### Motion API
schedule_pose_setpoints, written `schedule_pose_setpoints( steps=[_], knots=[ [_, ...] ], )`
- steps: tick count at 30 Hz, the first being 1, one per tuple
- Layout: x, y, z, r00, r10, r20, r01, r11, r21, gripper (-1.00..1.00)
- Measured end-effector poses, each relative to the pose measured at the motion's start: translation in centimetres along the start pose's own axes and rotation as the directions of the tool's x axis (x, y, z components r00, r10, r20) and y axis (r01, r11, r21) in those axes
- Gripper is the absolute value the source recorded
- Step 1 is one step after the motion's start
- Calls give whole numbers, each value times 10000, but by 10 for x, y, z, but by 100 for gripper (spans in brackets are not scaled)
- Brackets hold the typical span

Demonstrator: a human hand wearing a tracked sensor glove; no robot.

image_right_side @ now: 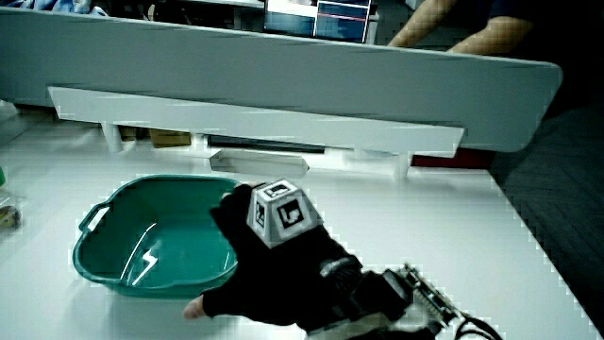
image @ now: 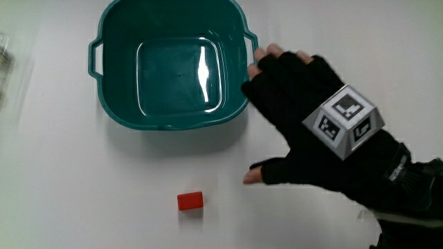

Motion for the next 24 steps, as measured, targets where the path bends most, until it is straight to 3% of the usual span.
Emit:
schedule_pose_setpoints(
  steps=[2,4,6,8,9,11,12,13,14,16,17,18,19,21,22,24],
  knots=[
    [-8,-1,2,9993,268,-265,-269,9996,-39,0],
    [-14,-1,0,9994,337,-67,-337,9994,0,0],
    [-17,1,-10,9976,625,-300,-632,9977,-233,0],
    [-26,-1,-5,9957,712,-600,-715,9974,-27,0],
    [-24,4,-26,9960,881,131,-873,9949,-510,0],
    [-37,2,-13,9957,914,164,-913,9958,-99,0],
    [-37,5,-24,9942,1071,6,-1070,9932,-454,0],
    [-38,7,-30,9950,973,216,-960,9938,-555,0],
    [-41,9,-33,9917,1288,-53,-1289,9892,-694,0],
    [-50,8,-26,9934,1142,57,-1139,9930,-322,0],
    [-52,10,-30,9908,1278,440,-1253,9906,-558,0],
    [-54,11,-34,9914,1300,165,-1289,9899,-590,0],
    [-60,10,-27,9885,1446,435,-1425,9886,-490,0],
    [-62,14,-39,9879,1518,307,-1494,9864,-688,0],
    [-66,14,-36,9874,1552,310,-1534,9867,-537,0],
    [-71,17,-40,9821,1864,281,-1835,9795,-831,0]
  ],
)
